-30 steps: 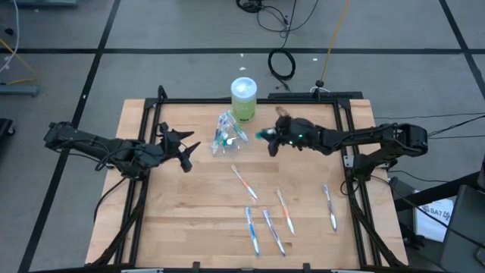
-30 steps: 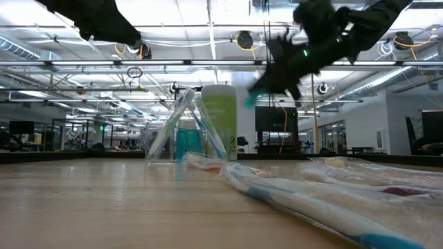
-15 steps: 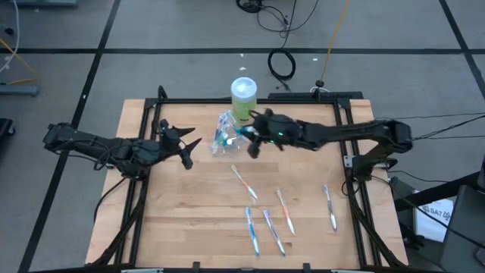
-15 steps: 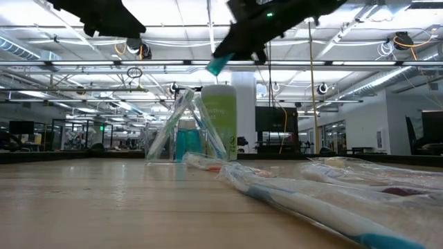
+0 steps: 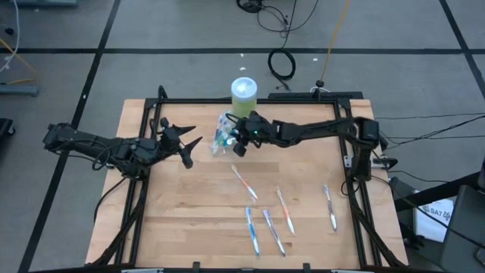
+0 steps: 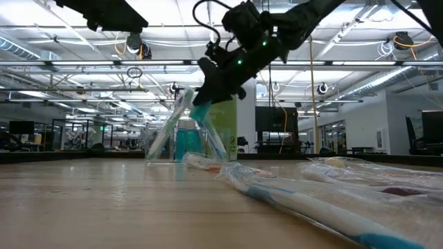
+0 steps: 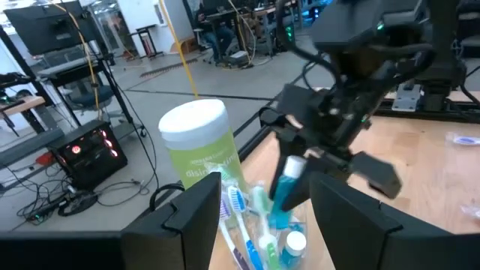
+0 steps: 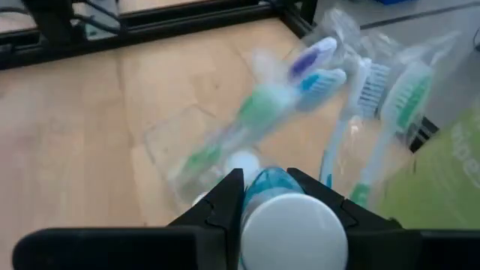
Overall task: Pick & Place toothbrushing station
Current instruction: Put the mouthwash into the transparent organizer
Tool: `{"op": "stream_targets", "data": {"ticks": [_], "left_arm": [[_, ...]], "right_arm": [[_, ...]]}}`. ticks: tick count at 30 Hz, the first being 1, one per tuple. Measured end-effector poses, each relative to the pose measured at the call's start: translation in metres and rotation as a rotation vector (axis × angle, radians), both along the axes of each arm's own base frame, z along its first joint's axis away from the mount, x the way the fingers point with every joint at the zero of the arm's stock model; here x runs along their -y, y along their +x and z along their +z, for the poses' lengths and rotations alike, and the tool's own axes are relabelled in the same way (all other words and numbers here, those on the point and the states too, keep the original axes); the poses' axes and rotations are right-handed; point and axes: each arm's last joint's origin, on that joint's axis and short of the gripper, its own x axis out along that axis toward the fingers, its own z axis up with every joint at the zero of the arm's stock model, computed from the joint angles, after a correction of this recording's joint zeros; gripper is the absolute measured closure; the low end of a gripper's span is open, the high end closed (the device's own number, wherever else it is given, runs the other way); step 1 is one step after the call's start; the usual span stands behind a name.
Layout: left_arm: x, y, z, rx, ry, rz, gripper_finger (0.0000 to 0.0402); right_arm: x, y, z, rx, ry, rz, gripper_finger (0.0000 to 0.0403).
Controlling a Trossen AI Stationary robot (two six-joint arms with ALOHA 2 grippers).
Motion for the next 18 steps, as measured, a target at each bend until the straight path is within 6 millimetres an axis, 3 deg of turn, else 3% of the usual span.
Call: {"op": "stream_targets", "data": {"ticks": [7,18], "left_arm": [[0.0,0.0,0.0,-0.002,-0.001,-0.008,0.019],[0.0,0.0,0.0,-0.001,-0.007,-0.012,0.019]], "right_arm": [[0.01,0.006,-0.021,-0.008,0.034,-0.031,0.0319],[0.006,0.002,-0.03,-0.08,0.156,-0.004,0.0319]]}}
